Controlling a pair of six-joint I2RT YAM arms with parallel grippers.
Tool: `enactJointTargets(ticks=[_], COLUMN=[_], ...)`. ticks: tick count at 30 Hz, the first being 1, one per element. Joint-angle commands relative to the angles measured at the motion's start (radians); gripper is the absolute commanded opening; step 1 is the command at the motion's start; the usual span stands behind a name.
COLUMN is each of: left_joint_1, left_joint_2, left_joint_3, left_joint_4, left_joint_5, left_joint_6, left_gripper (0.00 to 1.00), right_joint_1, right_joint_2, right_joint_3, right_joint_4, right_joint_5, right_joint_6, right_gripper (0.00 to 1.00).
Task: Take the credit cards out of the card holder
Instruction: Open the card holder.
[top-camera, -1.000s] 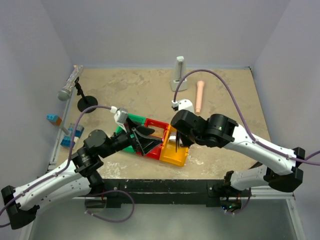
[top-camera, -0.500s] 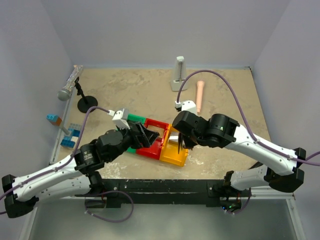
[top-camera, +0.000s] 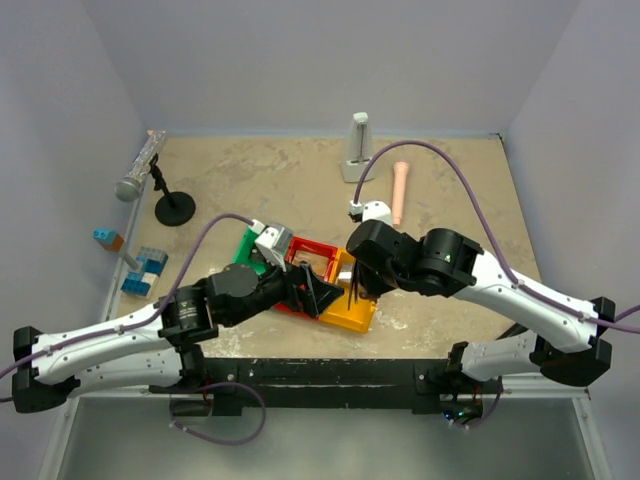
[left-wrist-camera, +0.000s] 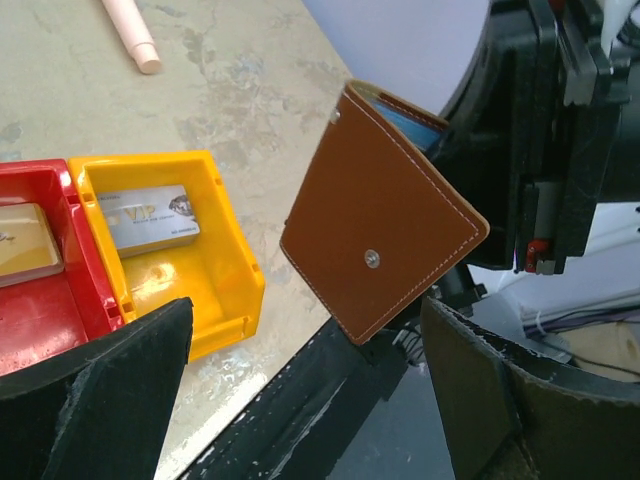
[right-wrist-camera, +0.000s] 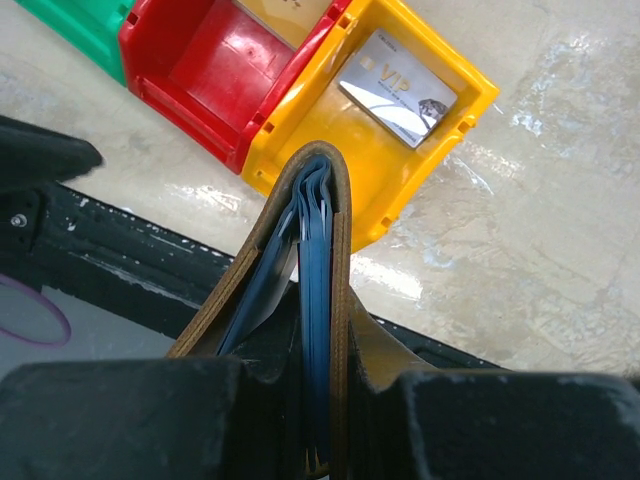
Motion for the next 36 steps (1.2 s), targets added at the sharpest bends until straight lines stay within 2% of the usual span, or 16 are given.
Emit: enactJointTargets(ticks=[1,8,14,23,25,30,36], left_joint_1=[-0.092,-0.137,-0.138,-0.140,-0.140,-0.140,-0.138], left_joint_2=[0.073,0.126,0.184,0.182,0.208,0.247,0.202], left_joint_3=[0.090,0.128,0.174,0.174,0.194,0.228,0.214], left_joint_4=[0.022,0.011,-0.041,-0.015,-0.050,-0.145,-0.184], left_joint_5=[-0.104,-0.181,-0.239,-0.238,-0.253,-0.322,-0.403], left_joint_6=[0.112,0.151,0.160,0.169,0.163,0.137,0.137], left_gripper=[1.00,0.98,0.89,0.87,0.81,0.57,0.40], right_joint_1=[0.004,0.004,0.004,0.004,0.002,0.005,0.007], right_joint_2=[0.007,0.013,0.015,0.005,0.001,-0.018,-0.045], right_joint_3=[0.023,0.030,0.033,0.027,0.027,0.022,0.001], right_joint_4=[0.041,0.047,0.061,0.074,0.081,0.081,0.093], right_joint_5=[-0.031,-0.056,-0.072,-0.092,-0.103,-0.117,-0.138], right_joint_6=[0.031,0.033,0.035,0.036,0.035,0.035,0.030], right_gripper=[0.00,0.00,0.00,0.00,0.00,0.00,0.00])
